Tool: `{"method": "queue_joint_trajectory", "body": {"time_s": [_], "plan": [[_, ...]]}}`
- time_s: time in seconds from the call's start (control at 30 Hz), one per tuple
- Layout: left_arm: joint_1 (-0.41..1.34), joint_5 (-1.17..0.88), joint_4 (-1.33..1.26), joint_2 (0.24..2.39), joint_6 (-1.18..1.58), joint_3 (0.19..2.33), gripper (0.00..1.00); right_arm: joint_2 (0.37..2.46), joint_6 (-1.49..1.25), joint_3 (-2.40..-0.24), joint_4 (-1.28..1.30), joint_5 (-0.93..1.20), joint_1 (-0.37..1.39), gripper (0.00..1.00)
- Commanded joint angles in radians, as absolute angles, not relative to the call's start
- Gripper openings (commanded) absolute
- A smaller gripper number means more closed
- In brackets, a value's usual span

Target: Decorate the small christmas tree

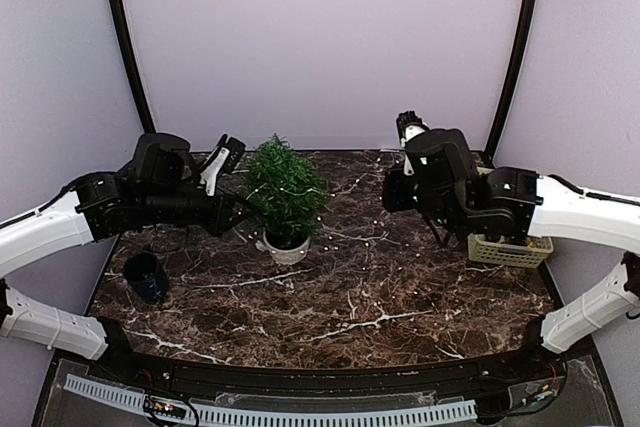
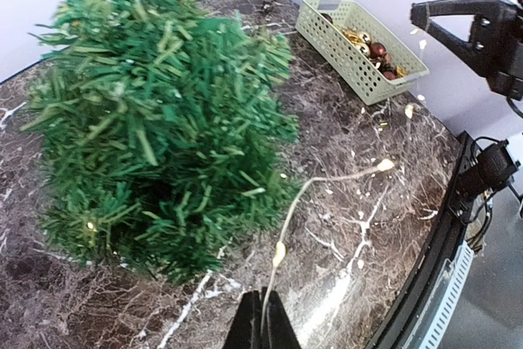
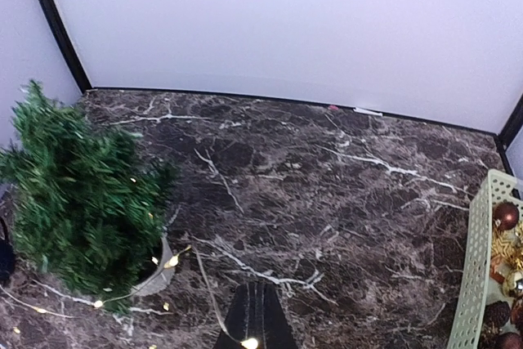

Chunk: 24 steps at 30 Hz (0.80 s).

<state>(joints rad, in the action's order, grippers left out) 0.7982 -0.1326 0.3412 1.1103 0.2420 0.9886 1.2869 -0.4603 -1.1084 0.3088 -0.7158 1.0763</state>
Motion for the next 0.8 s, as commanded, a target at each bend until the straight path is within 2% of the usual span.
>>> {"method": "queue_joint_trajectory", "body": {"time_s": [0.0, 0.17, 0.3, 0.77], "plan": [[0.760, -0.128, 0.287, 1.087, 0.261, 0.966, 0.00, 1.417, -0.405, -1.312, 0.412, -0.748, 1.114, 0.00], [0.729, -0.079, 0.269, 1.072, 0.261, 0.954, 0.00, 1.584, -0.384, -1.501, 0.462, -0.880, 1.124, 0.00], [0.706, -0.042, 0.252, 1.049, 0.268, 0.937, 0.00, 1.655, -0.382, -1.597, 0.472, -0.897, 1.122, 0.00], [0.588, -0.096, 0.196, 1.084, 0.203, 0.984, 0.00, 1.678, -0.314, -1.738, 0.450, -0.914, 1.112, 0.00]]}}
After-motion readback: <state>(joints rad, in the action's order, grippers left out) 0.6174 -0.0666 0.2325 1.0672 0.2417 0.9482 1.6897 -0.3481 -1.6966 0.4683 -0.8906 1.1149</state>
